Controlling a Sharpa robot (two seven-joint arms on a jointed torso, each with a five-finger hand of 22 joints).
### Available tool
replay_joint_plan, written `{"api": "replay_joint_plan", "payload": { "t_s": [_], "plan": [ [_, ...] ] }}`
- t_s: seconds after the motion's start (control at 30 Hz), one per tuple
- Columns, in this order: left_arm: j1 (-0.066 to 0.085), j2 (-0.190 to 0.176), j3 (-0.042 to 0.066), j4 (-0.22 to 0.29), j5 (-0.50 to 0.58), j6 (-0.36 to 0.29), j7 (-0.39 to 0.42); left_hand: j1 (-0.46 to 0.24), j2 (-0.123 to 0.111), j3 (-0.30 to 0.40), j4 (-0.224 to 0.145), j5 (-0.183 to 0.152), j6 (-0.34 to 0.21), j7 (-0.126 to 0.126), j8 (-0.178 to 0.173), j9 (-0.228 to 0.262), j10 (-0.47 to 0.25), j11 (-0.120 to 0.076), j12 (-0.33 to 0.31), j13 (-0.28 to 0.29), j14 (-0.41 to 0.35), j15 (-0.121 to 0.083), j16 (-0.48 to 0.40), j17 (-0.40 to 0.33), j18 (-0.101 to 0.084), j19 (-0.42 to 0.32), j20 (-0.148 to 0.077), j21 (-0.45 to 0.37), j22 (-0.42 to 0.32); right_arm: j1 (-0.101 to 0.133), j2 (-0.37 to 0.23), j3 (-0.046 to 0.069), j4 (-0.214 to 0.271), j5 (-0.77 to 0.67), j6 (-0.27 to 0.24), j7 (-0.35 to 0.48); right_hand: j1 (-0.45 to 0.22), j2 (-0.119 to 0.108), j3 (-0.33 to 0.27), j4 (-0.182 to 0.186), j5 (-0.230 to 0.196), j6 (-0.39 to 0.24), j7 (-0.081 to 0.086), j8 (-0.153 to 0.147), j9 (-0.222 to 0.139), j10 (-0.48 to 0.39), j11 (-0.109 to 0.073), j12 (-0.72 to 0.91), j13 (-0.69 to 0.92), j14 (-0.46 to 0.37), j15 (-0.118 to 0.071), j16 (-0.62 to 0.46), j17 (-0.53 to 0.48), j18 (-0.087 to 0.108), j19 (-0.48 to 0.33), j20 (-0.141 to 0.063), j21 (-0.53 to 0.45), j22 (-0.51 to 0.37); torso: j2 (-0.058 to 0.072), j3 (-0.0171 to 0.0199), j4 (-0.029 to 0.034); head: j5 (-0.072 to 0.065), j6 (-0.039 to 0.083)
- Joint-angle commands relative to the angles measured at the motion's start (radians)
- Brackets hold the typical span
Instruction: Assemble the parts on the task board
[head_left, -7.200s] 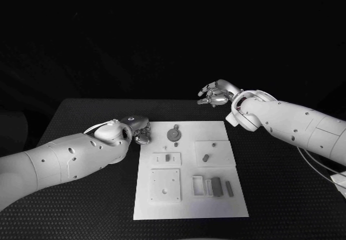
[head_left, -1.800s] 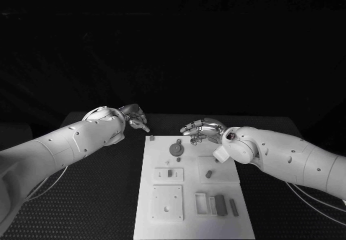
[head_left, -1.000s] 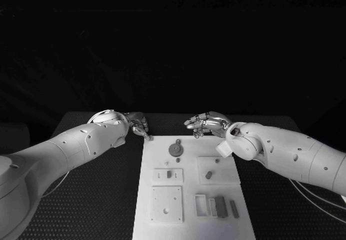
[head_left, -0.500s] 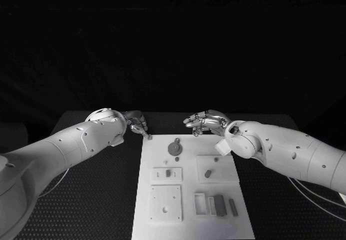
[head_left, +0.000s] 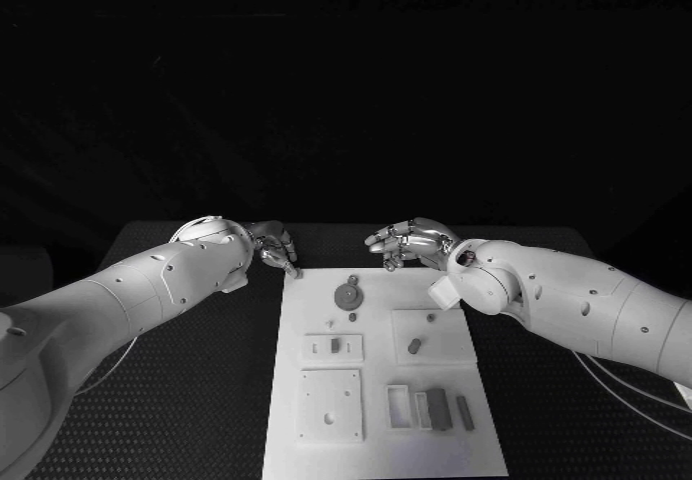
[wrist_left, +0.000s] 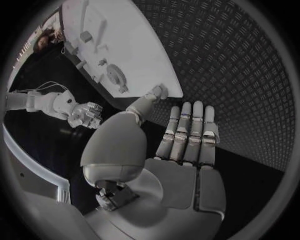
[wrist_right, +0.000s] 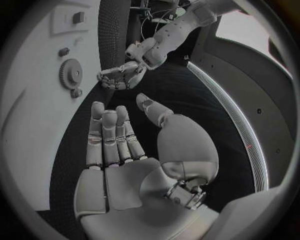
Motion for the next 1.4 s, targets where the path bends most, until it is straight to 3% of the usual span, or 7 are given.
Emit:
{"api": "replay_joint_plan", "payload": {
  "t_s": [0.03,0.57,0.77,1.1,1.4],
  "plan": [
    [-0.024,0.015,-0.007,0.026,0.016,0.100,0.049,0.000,-0.014,-0.008,0.001,-0.004,-0.006,0.001,0.005,-0.001,-0.006,-0.002,-0.005,-0.001,0.000,0.004,-0.007,0.001,-0.015,-0.008,0.002,-0.002,-0.237,0.001,0.001,0.000,0.001,-0.007,0.005,0.008,-0.005,0.004,0.003,-0.004,0.000,0.001,0.008,0.004,-0.001,0.007,0.001,-0.006,-0.001,0.000,-0.001,-0.003,-0.001,0.014,-0.004,0.004,-0.007,-0.001,-0.001,0.0004,0.0014,0.000,-0.003],
    [-0.024,0.009,-0.007,0.060,0.002,0.107,0.054,0.001,-0.019,-0.014,0.002,-0.004,-0.006,-0.002,0.006,-0.002,-0.005,-0.007,-0.007,-0.010,-0.005,0.005,-0.016,0.003,-0.015,-0.021,0.008,-0.003,-0.244,0.002,-0.001,0.000,0.001,-0.007,0.005,0.009,-0.005,0.004,0.003,-0.004,0.000,0.000,0.007,0.005,-0.001,0.008,0.001,-0.005,-0.003,0.001,-0.001,-0.004,-0.002,0.014,-0.003,0.005,-0.007,-0.001,-0.002,0.0000,0.0018,0.001,-0.008],
    [-0.031,0.012,-0.007,0.059,-0.033,0.094,0.052,0.003,-0.012,-0.013,0.004,-0.004,-0.003,-0.002,0.009,-0.002,-0.002,-0.008,-0.006,-0.012,-0.005,0.005,-0.018,0.004,-0.015,-0.021,0.008,-0.002,-0.245,0.002,-0.001,0.000,0.001,-0.007,0.005,0.009,-0.004,0.005,0.003,-0.005,0.000,0.000,0.007,0.005,-0.001,0.008,0.001,-0.005,-0.004,0.001,-0.001,-0.004,-0.002,0.014,-0.003,0.005,-0.007,-0.001,-0.001,-0.0002,0.0004,0.002,-0.008],
    [-0.046,0.009,-0.020,0.056,-0.108,0.049,0.040,0.022,-0.007,-0.003,0.002,-0.004,0.005,0.000,0.014,-0.002,0.014,-0.006,-0.002,-0.017,0.003,0.004,-0.018,0.009,-0.015,-0.016,0.005,0.001,-0.248,0.003,-0.005,0.001,0.003,-0.007,0.004,0.008,-0.004,0.005,0.003,-0.005,0.000,0.000,0.007,0.005,-0.002,0.009,0.001,-0.005,-0.005,0.001,-0.001,-0.004,-0.002,0.014,-0.003,0.005,-0.008,-0.001,0.001,-0.0003,0.0005,-0.001,-0.009],
    [-0.047,0.000,-0.020,0.046,-0.112,0.029,0.031,0.045,-0.008,0.017,0.004,-0.004,-0.001,0.008,0.012,-0.005,0.013,0.004,-0.006,-0.025,0.009,0.006,-0.021,0.014,-0.015,-0.006,0.003,0.001,-0.253,0.004,-0.009,0.001,0.005,-0.007,0.003,0.008,-0.003,0.005,0.003,-0.005,0.000,0.000,0.007,0.005,-0.002,0.009,0.001,-0.005,-0.006,0.002,-0.001,-0.004,-0.002,0.014,-0.003,0.005,-0.008,-0.001,-0.001,-0.0001,0.0006,-0.003,-0.012]
  ]
}}
